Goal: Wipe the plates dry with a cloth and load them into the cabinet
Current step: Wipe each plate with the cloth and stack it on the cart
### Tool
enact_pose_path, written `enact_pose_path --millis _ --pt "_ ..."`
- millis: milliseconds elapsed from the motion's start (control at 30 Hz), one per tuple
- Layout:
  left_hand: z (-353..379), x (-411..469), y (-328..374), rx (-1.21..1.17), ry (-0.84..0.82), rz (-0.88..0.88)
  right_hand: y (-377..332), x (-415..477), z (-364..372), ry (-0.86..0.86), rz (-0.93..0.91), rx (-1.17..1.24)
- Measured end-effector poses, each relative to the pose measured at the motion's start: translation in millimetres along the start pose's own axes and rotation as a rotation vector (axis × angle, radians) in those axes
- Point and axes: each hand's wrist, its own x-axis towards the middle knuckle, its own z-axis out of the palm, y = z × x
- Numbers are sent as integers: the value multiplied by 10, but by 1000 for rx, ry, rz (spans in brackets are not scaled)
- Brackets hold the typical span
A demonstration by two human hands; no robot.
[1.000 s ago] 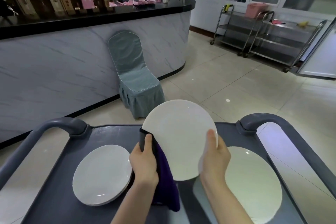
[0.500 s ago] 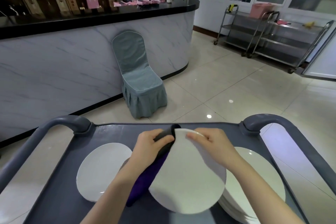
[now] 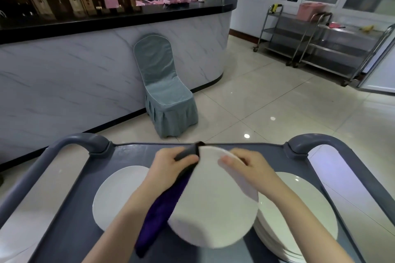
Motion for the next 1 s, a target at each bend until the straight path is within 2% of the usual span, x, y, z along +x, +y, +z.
enact_pose_path --millis 67,167,267,333,433,500,533,633,700,800,900,933,1000 --pt "63 43 70 69 -172 117 -73 60 73 -104 -89 -170" --pt "109 23 33 35 -162 109 -45 52 134 -43 -157 -180" --pt "150 -97 -88 -99 64 -90 24 31 26 143 -77 -33" --pt "257 -212 -156 -331 258 -313 78 9 44 342 17 120" --pt "533 -355 -174 -635 491 -619 125 -61 360 679 198 578" --pt "646 -395 -162 -687 564 -710 160 -102 553 811 316 761" --pt "649 -390 -168 -679 565 -720 203 -129 604 812 352 735" --pt "496 -351 -223 -598 504 -675 305 -212 527 604 348 563" --pt "344 -315 -224 -511 431 -532 307 -204 328 439 257 459" --pt "164 -209 -133 -254 163 -250 178 -70 28 216 125 166" --pt "153 -93 -38 -46 -141 -64 66 29 27 -98 0 -126" --pt "160 -82 -19 -19 -181 -46 64 30 56 -124 -23 -171" --pt "148 -116 -29 -60 -129 -87 73 -1 39 -44 -30 -142"
